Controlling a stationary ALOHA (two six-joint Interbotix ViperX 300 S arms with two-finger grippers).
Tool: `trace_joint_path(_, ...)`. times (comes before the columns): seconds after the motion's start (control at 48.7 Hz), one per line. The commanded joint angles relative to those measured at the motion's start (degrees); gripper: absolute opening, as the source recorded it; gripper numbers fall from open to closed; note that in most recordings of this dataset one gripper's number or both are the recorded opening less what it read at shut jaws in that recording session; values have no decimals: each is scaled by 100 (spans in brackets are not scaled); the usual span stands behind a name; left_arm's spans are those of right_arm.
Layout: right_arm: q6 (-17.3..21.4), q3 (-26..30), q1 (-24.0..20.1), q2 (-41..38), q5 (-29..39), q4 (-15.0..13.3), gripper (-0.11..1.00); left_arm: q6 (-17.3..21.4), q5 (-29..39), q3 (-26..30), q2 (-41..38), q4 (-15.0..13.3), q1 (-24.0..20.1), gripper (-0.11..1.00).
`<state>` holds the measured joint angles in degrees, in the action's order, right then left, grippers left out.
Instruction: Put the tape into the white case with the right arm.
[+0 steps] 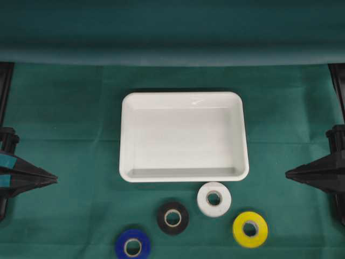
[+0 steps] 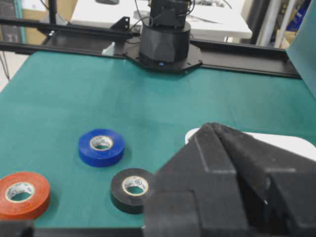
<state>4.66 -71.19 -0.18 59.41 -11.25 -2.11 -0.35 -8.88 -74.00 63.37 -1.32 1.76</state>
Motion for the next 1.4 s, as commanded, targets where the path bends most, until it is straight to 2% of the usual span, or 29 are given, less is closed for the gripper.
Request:
trace_joint_path(0.0, 0, 62, 18, -18, -26, -9, -7, 0, 483, -35, 334, -18, 18, 0)
trace_joint_path(0.082, 0, 62, 44, -35, -26, -9, 2, 0, 870, -176, 703, -18, 18, 0)
trace_joint_path(0.164, 0, 62, 97, -35, -26, -9, 16, -9, 1055, -308, 967, -18, 18, 0)
trace_joint_path(0.37, 0, 0, 149, -18, -9, -9, 77, -9, 1248, -562, 1187, -18, 9, 0)
trace_joint_path(0.39, 0, 0, 149, -18, 0, -9, 80, -9, 1283, -571, 1178, -18, 18, 0)
trace_joint_path(0.493, 0, -18, 141, -35, 149, -9, 80, -53, 1441, -624, 1151, -18, 18, 0)
trace_joint_path(0.801, 211, 9, 149, -62, 1617, -9, 80, -123, 1758, -668, 1169, -18, 18, 0)
trace_joint_path(0.924, 290, 9, 141, -53, 1986, -9, 80, -123, 1758, -703, 1187, -18, 18, 0)
trace_joint_path(1.253, 281, 0, 141, -53, 2083, -35, 80, -123, 1758, -712, 1204, -18, 18, 0)
trace_joint_path(1.376, 272, -26, 9, -70, 2083, -26, 80, -123, 1758, -712, 1204, -18, 18, 0)
